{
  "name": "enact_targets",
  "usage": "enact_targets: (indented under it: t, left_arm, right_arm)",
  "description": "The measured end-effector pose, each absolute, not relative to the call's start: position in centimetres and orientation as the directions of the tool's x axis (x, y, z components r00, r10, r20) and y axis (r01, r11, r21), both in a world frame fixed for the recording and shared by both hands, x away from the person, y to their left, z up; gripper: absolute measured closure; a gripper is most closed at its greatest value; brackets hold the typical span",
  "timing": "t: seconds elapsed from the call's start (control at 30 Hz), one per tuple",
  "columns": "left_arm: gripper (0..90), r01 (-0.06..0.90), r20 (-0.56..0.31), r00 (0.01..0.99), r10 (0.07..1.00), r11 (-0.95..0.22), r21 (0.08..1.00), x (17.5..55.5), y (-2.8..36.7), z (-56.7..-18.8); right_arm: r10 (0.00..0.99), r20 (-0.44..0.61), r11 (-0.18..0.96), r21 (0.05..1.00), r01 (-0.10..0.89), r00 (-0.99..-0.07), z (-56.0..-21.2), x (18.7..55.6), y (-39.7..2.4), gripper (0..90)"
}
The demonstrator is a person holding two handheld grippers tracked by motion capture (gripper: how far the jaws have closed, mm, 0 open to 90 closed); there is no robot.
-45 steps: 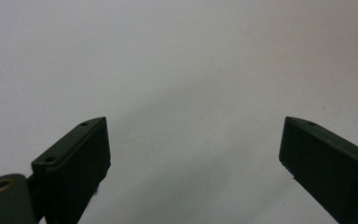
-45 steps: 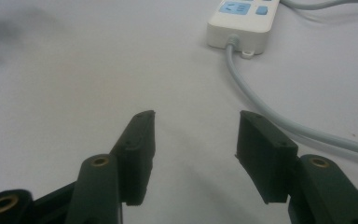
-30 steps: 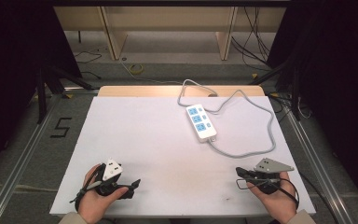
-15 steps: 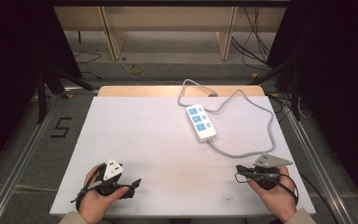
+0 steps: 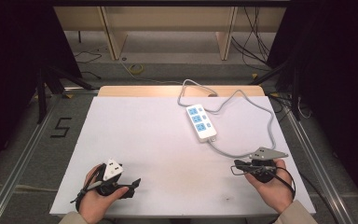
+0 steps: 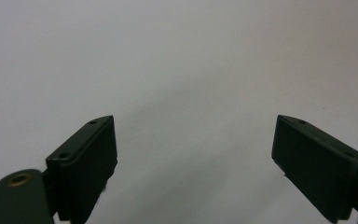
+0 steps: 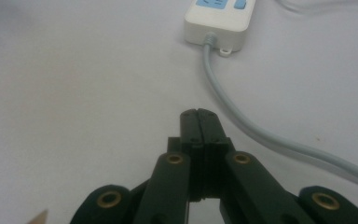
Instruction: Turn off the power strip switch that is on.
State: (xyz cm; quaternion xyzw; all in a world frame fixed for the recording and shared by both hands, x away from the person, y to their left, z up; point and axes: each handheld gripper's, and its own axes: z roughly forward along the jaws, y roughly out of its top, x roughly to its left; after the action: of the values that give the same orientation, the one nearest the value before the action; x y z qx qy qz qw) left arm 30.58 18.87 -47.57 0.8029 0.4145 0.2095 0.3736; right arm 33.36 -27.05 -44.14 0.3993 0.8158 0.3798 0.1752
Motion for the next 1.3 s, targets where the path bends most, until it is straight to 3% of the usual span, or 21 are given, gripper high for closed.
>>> enact_targets:
  t: [1.3]
  left_arm:
    - [14.3, 0.508, 0.028, 0.571, 0.820, -0.381, 0.772, 30.6, 18.8, -47.5]
  right_arm:
    - [0.787, -0.021, 0.432, 0.733, 0.526, -0.617, -42.0, 36.8, -25.4, 90.0]
